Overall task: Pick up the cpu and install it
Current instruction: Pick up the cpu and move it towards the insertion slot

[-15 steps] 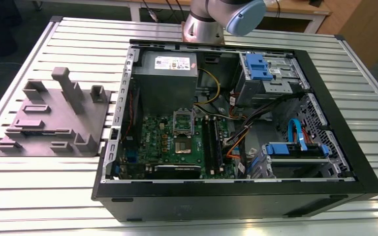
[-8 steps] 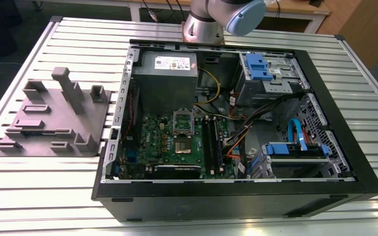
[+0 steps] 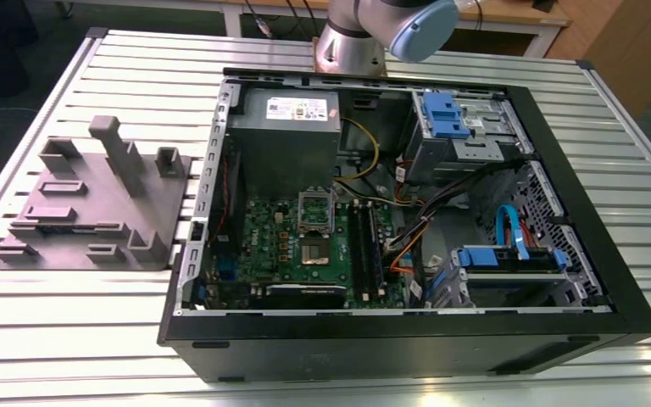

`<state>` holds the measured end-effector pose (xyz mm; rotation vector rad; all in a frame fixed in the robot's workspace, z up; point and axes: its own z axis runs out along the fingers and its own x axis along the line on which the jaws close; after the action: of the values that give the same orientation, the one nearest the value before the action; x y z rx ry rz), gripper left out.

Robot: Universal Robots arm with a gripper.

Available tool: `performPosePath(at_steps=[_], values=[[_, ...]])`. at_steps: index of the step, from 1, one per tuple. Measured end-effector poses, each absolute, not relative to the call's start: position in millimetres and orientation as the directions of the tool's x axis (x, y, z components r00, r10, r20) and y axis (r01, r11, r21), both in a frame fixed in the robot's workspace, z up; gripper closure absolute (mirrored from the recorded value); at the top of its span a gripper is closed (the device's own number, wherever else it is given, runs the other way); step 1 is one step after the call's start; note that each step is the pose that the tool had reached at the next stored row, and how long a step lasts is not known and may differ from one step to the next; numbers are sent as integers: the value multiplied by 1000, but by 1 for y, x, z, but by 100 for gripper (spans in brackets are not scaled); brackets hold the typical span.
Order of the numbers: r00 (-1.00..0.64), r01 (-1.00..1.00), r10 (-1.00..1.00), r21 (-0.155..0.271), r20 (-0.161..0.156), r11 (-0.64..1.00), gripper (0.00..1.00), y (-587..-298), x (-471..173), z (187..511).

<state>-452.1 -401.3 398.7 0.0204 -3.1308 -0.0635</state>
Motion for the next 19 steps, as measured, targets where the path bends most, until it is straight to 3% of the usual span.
performPosePath(at_steps=[19], values=[[-1000,-13,-13,41,10,999,53,-401,-442,399]])
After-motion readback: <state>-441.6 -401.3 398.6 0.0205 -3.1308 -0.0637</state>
